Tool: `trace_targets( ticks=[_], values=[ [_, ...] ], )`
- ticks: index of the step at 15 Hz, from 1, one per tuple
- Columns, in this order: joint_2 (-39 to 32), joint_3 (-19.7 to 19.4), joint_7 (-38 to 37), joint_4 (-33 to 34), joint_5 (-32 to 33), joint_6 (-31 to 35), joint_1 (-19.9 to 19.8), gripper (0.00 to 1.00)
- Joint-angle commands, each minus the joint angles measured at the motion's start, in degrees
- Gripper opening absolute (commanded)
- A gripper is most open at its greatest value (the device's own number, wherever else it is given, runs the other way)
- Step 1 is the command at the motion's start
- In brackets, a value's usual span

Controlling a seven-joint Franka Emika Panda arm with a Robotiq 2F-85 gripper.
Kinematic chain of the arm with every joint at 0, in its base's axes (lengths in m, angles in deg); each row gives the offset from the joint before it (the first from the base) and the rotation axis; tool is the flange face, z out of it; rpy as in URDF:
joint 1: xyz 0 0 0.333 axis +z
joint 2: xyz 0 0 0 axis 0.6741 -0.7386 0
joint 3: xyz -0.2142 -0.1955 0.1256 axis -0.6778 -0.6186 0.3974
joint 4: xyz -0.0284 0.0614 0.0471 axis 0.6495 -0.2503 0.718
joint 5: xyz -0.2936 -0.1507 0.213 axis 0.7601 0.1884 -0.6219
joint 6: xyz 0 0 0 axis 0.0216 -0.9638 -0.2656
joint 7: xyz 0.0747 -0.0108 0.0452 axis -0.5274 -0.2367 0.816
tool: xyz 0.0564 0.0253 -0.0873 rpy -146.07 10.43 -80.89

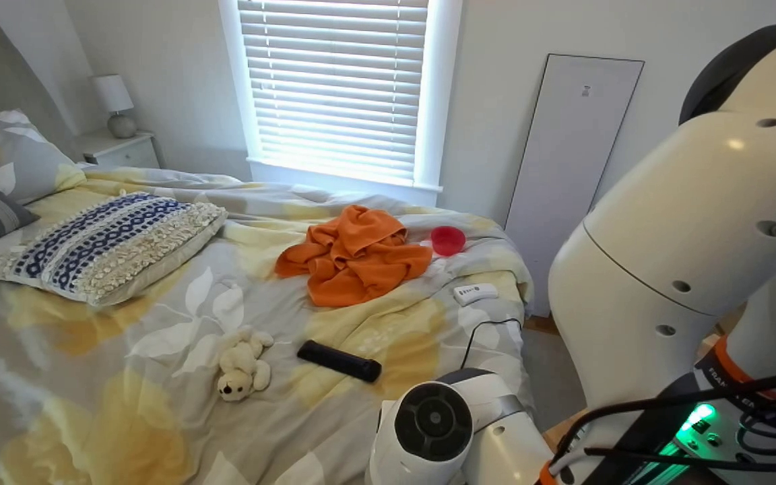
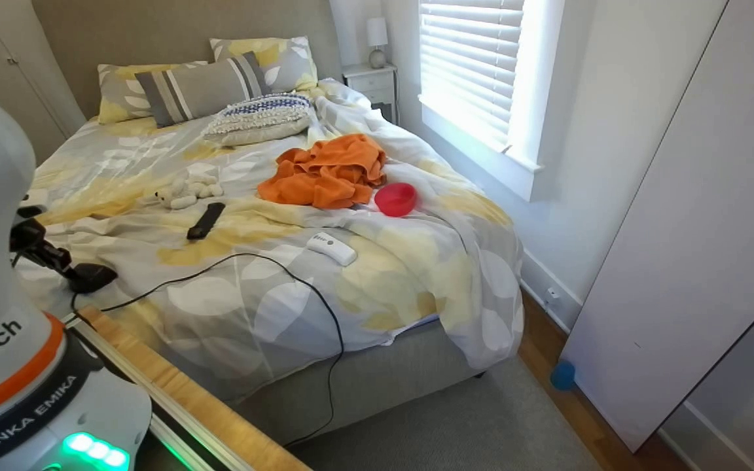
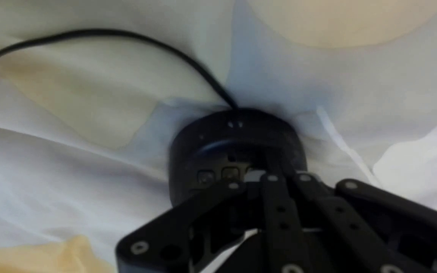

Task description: Push the button on the black object to the left of the bed

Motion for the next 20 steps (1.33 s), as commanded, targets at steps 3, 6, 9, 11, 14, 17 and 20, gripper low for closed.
trace_targets(
  ticks=[3, 6, 9, 11, 14, 17, 20],
  values=[
    [5.2, -5.8, 2.8, -2.4, -0.4, -1.9, 2.6, 0.0],
    [8.0, -6.6, 5.3, -3.6, 0.1, -4.3, 1.4, 0.0],
    [11.9, -2.1, 11.1, -6.3, -0.8, -5.8, -4.0, 0.32],
    [13.9, -1.5, 13.1, -7.8, -0.2, -6.1, -5.5, 0.47],
    [17.4, 0.0, 17.3, -10.2, 0.0, -5.7, -8.6, 0.69],
    [21.8, 3.0, 22.4, -12.6, -0.8, -7.0, -12.9, 0.93],
    [26.4, 6.3, 26.6, -14.1, -1.5, -10.0, -17.4, 1.0]
  ],
)
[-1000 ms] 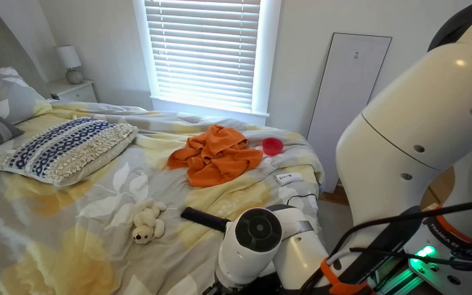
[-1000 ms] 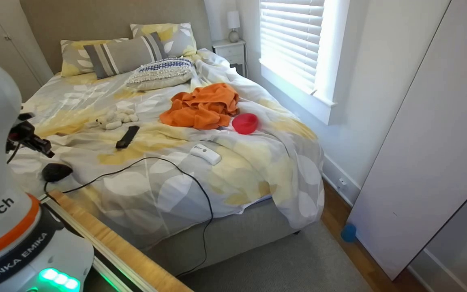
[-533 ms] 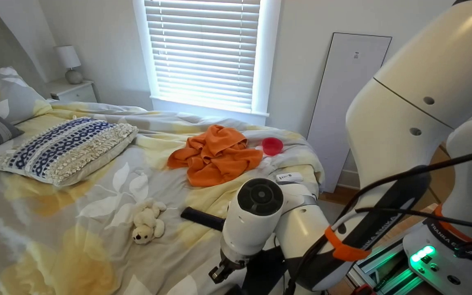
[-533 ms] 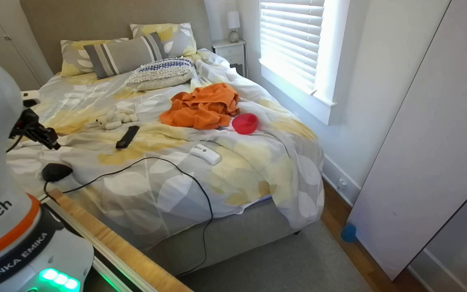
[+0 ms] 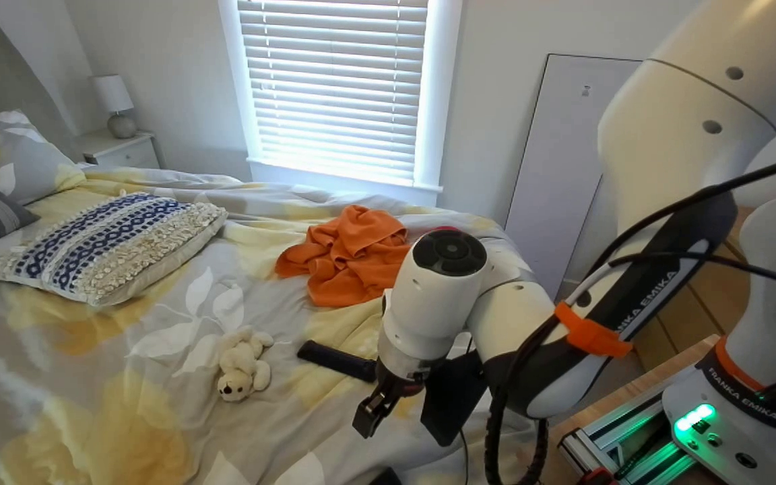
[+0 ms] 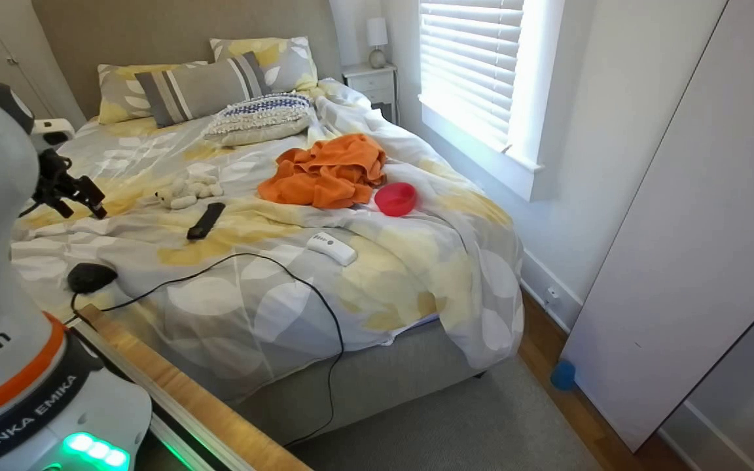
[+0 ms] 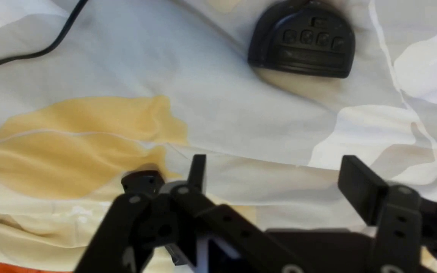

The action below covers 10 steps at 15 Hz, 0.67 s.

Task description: Push the button on the black object to the left of the bed

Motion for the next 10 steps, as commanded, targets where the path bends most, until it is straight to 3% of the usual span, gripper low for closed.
trace_targets(
  ticks=[1, 7, 8, 10],
  values=[
    [7.5, 5.5, 6.0, -3.4, -1.8, -4.9, -6.3, 1.0],
    [18.3, 11.7, 6.0, -7.2, 1.6, -12.1, -13.8, 1.0],
    [13.8, 13.1, 5.4, -4.1, 1.4, -10.5, -15.2, 1.0],
    [16.7, 14.8, 5.6, -5.5, 1.3, -11.6, -17.0, 1.0]
  ],
)
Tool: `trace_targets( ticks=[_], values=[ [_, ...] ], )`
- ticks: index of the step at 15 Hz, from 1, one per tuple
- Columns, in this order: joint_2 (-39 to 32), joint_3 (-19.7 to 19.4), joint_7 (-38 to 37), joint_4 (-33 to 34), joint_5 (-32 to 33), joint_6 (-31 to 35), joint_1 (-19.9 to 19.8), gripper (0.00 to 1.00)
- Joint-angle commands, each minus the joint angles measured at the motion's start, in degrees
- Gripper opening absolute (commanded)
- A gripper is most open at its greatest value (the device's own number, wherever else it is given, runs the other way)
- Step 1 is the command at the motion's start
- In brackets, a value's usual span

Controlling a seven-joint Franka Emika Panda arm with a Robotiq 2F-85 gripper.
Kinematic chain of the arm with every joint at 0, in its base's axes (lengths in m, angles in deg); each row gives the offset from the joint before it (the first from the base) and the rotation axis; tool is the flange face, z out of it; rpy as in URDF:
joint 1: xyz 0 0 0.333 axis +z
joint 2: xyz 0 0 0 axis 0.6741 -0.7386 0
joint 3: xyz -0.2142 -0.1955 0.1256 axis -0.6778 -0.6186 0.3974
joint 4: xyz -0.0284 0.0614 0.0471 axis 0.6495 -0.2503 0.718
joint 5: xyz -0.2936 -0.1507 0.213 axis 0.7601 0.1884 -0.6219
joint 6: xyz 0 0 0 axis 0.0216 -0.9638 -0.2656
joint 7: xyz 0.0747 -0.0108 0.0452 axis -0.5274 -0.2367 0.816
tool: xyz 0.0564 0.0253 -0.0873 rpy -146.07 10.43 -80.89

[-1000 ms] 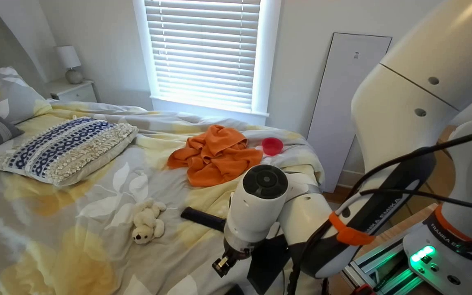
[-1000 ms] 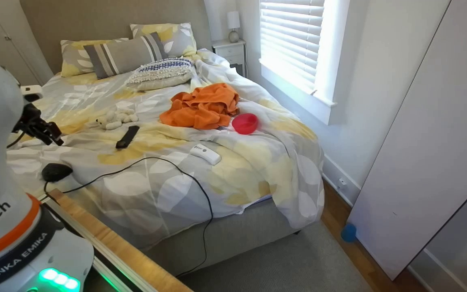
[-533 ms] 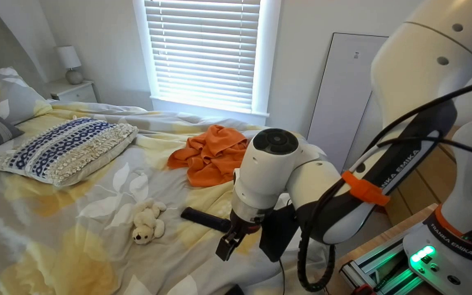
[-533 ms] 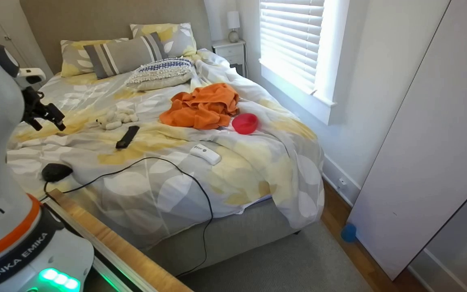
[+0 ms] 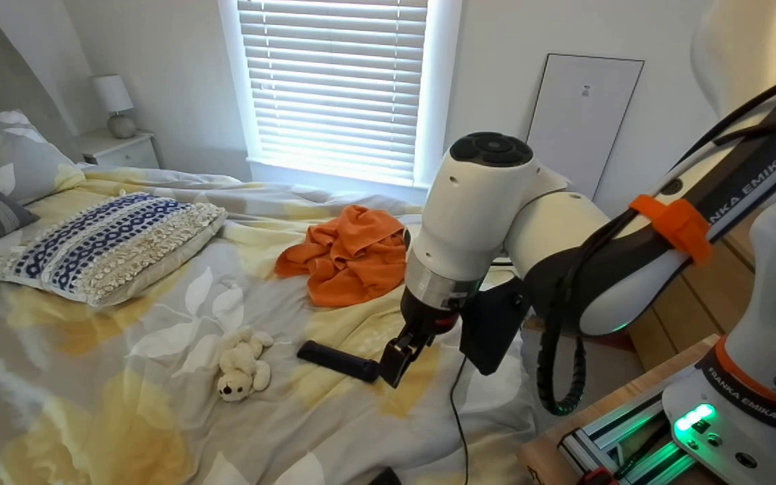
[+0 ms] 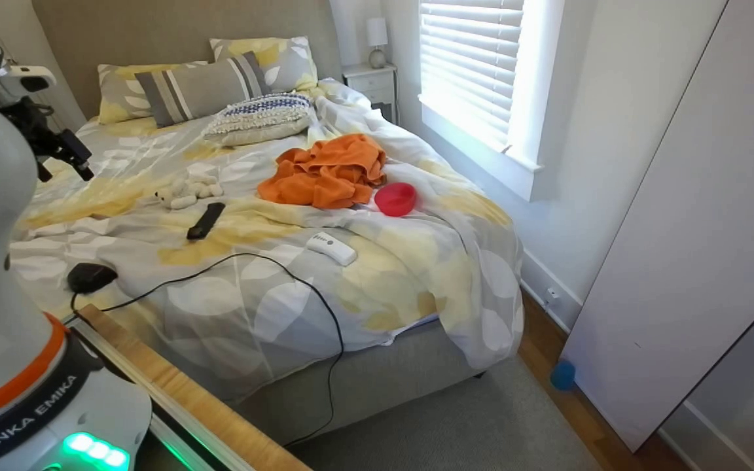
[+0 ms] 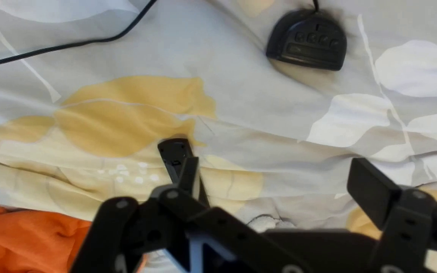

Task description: Push the button on the black object to the left of the bed

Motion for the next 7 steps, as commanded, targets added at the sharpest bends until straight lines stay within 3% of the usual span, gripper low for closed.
trace_targets(
  ticks=[1, 7],
  values=[
    [0.7, 4.7, -0.2, -0.4, 0.4, -0.2, -4.8, 1.0],
    [1.1, 5.0, -0.2, -1.1, 0.4, -0.2, -5.0, 1.0]
  ],
)
